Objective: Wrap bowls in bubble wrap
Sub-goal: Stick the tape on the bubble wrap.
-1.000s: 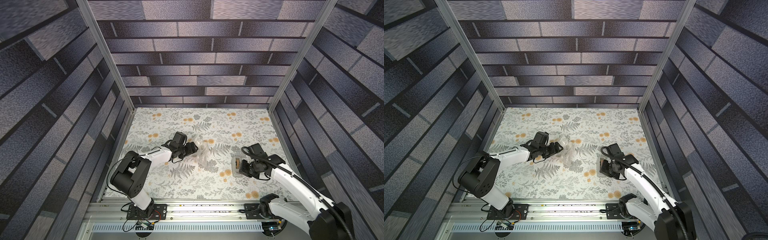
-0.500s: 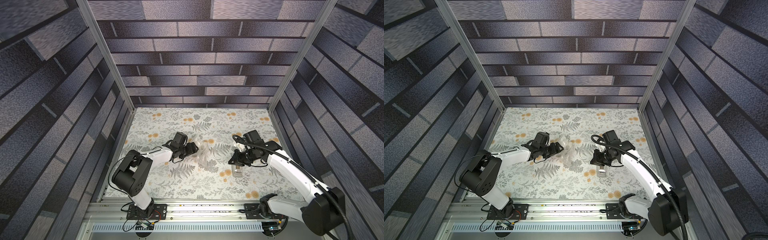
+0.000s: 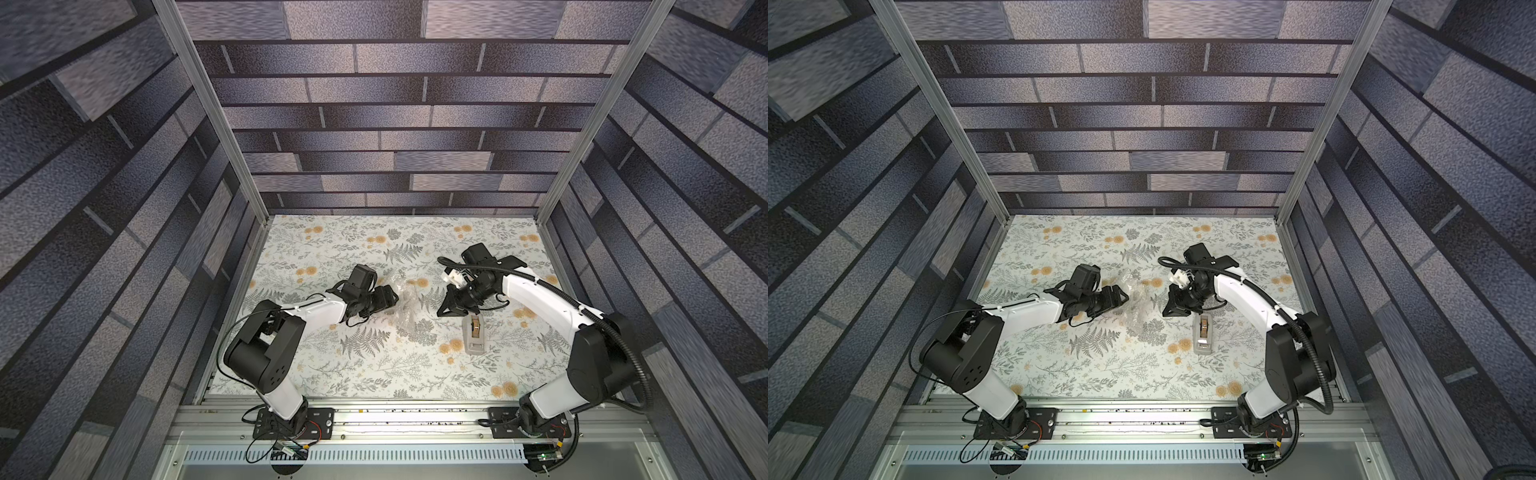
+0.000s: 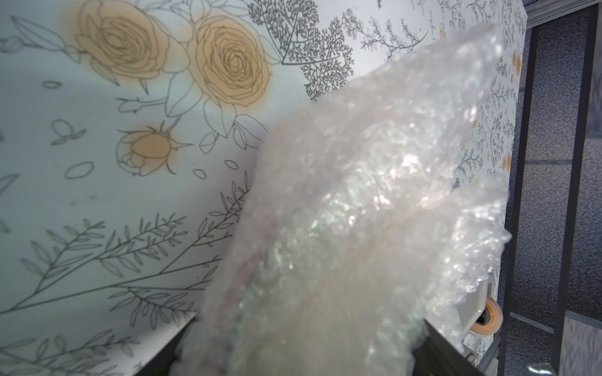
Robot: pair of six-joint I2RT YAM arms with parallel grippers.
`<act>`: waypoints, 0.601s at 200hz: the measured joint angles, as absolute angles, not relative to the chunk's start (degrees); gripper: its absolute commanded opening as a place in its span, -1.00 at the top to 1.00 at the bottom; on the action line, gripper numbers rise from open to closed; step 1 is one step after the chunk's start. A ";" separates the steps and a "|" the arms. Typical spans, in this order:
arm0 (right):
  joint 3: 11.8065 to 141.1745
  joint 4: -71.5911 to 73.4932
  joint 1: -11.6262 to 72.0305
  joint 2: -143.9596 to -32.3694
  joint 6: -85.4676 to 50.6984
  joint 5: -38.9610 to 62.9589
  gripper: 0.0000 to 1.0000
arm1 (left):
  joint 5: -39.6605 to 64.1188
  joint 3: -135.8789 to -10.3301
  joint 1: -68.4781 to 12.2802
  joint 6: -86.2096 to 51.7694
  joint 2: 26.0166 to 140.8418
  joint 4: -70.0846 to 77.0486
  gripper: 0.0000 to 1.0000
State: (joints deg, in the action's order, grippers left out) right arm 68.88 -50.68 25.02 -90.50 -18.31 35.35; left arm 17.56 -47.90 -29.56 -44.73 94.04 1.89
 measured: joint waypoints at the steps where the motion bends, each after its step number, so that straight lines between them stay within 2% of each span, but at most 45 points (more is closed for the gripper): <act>1: 68.97 -50.70 25.02 -90.61 -18.26 35.44 1.00 | 17.58 -47.90 -29.56 -44.73 94.04 1.89 -0.64; 64: 73.34 -50.83 25.02 -99.00 -15.49 43.51 1.00 | 17.58 -47.90 -29.56 -44.73 94.04 1.91 -0.65; 98: 74.24 -49.04 25.02 -99.24 -15.33 52.36 1.00 | 17.58 -47.90 -29.54 -44.49 94.04 1.96 -0.65; 120: 74.96 -49.30 25.02 -99.26 -14.52 53.63 1.00 | 17.58 -47.83 -29.54 -44.29 94.04 2.15 -0.65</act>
State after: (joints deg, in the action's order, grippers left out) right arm 74.96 -49.30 25.02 -99.26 -14.52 53.63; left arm 17.58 -47.83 -29.54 -44.29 94.04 2.15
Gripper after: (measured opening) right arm 0.039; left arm 0.823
